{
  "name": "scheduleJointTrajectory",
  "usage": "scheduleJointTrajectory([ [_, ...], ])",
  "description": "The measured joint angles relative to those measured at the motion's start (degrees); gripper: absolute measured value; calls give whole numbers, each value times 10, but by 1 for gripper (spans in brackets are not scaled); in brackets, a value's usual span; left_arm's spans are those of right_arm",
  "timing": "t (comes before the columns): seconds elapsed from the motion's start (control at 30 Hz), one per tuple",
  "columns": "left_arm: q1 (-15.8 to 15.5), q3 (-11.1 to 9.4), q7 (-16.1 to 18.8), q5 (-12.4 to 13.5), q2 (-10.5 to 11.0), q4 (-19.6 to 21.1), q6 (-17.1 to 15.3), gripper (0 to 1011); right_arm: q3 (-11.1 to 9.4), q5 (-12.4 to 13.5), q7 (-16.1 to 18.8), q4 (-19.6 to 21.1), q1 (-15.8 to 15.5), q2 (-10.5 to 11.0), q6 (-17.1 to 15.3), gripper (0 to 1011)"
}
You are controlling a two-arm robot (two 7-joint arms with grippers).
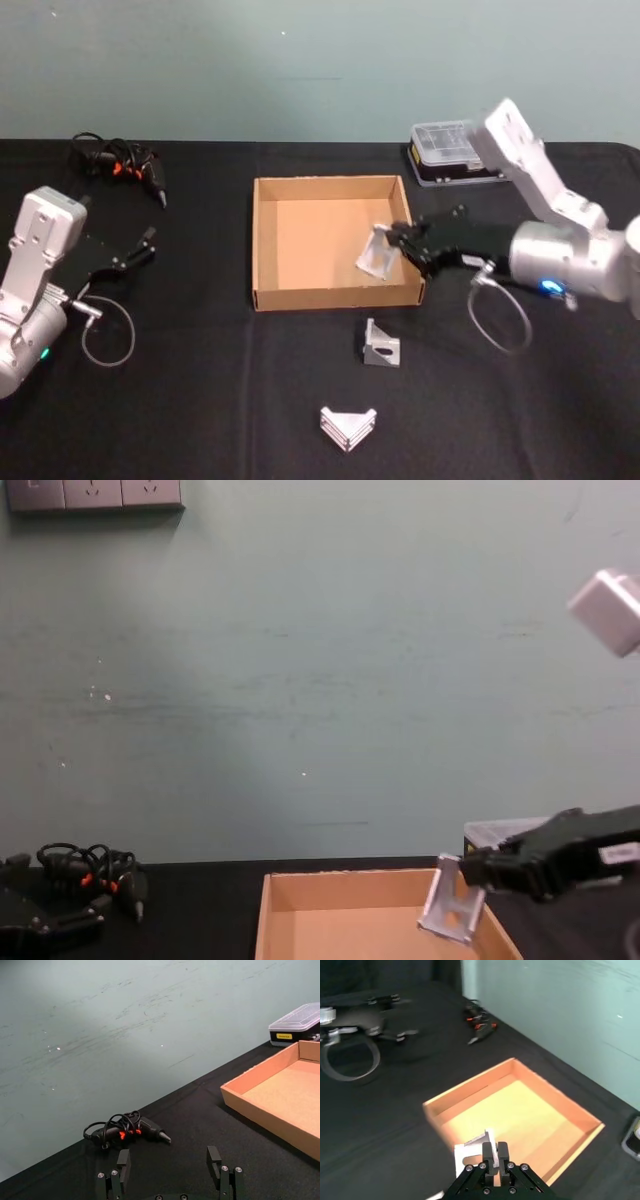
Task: Use one hand to pick up the angle iron from the table and place it into the box.
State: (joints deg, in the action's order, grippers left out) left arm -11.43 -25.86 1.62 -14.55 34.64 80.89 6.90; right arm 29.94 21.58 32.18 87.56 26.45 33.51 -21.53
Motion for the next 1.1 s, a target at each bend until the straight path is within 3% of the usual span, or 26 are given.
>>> scheduleJointTrajectory([
  [0.27, 0, 0, 0, 0, 0, 0, 0, 1000, 16, -24, -43, -116, 58, -77, 2, 64],
  [0.5, 0, 0, 0, 0, 0, 0, 0, 1000, 30, -57, -56, -219, 105, -138, 28, 64],
  [0.67, 0, 0, 0, 0, 0, 0, 0, 1000, 36, -72, -60, -261, 124, -161, 37, 64],
  [0.97, 0, 0, 0, 0, 0, 0, 0, 1000, 36, -69, -59, -254, 121, -157, 36, 68],
  [1.1, 0, 0, 0, 0, 0, 0, 0, 1000, 35, -68, -59, -252, 120, -156, 35, 175],
])
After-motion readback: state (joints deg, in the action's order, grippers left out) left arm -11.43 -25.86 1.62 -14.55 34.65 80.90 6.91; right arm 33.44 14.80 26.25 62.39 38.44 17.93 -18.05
